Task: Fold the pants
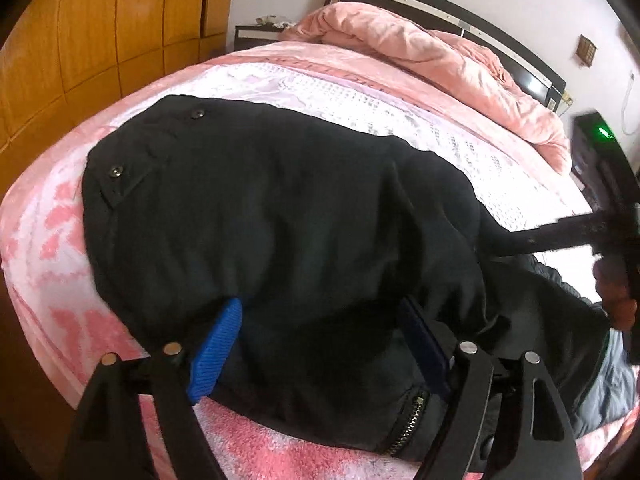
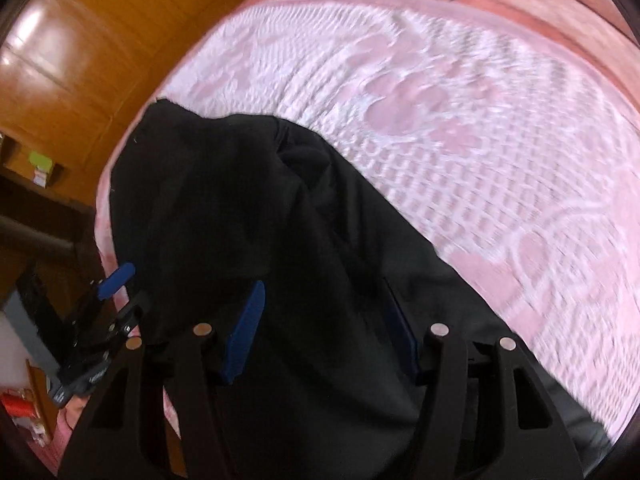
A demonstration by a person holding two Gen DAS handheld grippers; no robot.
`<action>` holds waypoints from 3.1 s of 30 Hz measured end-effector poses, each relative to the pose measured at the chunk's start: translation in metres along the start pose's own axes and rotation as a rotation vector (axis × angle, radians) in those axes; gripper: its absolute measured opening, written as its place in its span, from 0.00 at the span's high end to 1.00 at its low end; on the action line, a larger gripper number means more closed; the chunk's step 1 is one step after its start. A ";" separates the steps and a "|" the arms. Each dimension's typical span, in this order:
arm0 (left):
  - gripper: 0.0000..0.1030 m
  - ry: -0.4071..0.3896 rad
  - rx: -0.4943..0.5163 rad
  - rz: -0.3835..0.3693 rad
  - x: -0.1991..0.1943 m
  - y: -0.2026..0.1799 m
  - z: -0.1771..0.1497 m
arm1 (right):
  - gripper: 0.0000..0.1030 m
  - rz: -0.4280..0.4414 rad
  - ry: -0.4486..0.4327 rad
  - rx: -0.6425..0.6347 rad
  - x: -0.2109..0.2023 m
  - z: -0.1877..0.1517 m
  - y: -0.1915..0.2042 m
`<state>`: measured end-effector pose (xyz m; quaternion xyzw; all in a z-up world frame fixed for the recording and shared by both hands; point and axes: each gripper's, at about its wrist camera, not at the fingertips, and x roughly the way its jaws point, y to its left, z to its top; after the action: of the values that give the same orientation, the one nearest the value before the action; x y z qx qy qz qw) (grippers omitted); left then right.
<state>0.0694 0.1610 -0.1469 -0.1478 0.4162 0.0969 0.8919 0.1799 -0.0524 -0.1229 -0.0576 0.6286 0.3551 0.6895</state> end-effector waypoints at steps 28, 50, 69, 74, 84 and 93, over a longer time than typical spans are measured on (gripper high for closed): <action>0.11 -0.107 0.179 -0.066 -0.024 -0.088 0.000 | 0.62 -0.262 -0.266 -0.011 -0.112 -0.117 -0.039; 0.07 0.138 0.307 -0.023 0.023 -0.171 -0.021 | 0.52 -0.268 -0.275 0.357 -0.130 -0.242 -0.129; 0.05 0.250 0.476 -0.242 -0.024 -0.296 -0.108 | 0.50 -0.120 -0.468 0.935 -0.258 -0.499 -0.219; 0.04 0.250 0.482 -0.228 -0.027 -0.298 -0.115 | 0.50 -0.093 -0.468 0.956 -0.249 -0.491 -0.229; 0.04 0.270 0.476 -0.223 -0.024 -0.295 -0.114 | 0.91 -0.079 -0.530 0.923 -0.267 -0.496 -0.220; 0.04 0.273 0.483 -0.230 -0.028 -0.292 -0.112 | 0.72 -0.102 -0.462 0.982 -0.249 -0.504 -0.226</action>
<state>0.0582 -0.1531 -0.1402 0.0106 0.5239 -0.1274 0.8421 -0.0989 -0.5884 -0.0822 0.3203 0.5489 -0.0109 0.7720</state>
